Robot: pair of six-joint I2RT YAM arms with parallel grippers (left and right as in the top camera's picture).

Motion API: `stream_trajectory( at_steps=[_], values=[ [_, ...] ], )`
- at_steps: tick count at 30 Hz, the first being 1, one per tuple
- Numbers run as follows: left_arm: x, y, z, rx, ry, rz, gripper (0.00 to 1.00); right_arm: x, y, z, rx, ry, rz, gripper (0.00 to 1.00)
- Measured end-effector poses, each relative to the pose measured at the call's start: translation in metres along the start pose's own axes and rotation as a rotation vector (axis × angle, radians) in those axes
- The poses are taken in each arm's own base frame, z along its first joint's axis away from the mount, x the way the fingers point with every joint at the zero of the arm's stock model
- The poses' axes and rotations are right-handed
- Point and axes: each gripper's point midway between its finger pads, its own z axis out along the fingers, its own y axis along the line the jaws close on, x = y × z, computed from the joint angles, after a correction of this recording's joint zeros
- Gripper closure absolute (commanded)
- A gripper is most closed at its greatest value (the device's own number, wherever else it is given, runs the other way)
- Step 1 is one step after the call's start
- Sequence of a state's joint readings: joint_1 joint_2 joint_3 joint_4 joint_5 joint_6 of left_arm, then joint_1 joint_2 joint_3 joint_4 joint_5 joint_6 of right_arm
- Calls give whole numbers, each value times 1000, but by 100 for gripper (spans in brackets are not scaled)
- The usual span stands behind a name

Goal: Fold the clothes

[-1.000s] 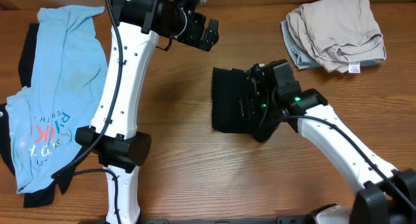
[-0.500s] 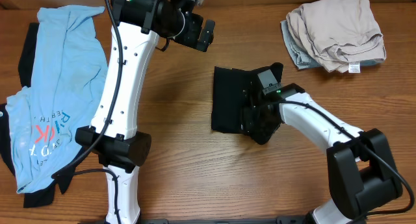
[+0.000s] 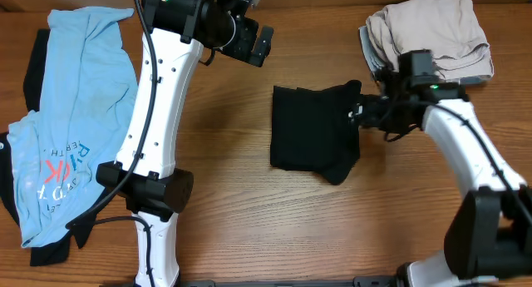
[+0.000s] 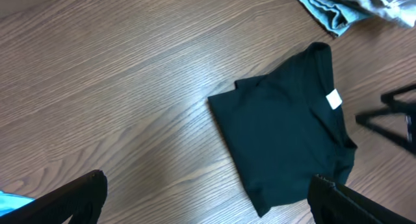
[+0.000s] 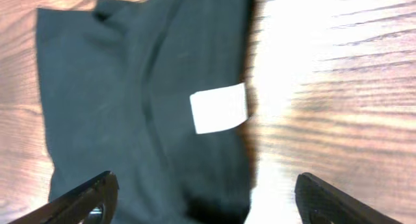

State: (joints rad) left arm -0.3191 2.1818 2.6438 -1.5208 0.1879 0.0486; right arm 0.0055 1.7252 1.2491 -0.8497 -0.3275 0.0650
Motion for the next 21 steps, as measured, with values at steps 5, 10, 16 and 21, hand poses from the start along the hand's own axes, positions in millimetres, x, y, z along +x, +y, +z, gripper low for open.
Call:
stream_trajectory(
  at_steps=[5, 10, 16, 21],
  values=[
    [3, 1, 0, -7, 14, 5, 0, 2, -18, 29, -132, 66, 44, 6],
    [5, 3, 0, -20, 23, 7, 0, 0, -9, 41, -249, 70, 18, 5],
    [6, 5, 0, -27, 24, 7, 0, 9, 2, 70, -332, 128, 8, 6],
    [7, 5, 0, -27, 29, 6, 0, 12, 35, 81, -423, 146, -55, 13]
  ],
)
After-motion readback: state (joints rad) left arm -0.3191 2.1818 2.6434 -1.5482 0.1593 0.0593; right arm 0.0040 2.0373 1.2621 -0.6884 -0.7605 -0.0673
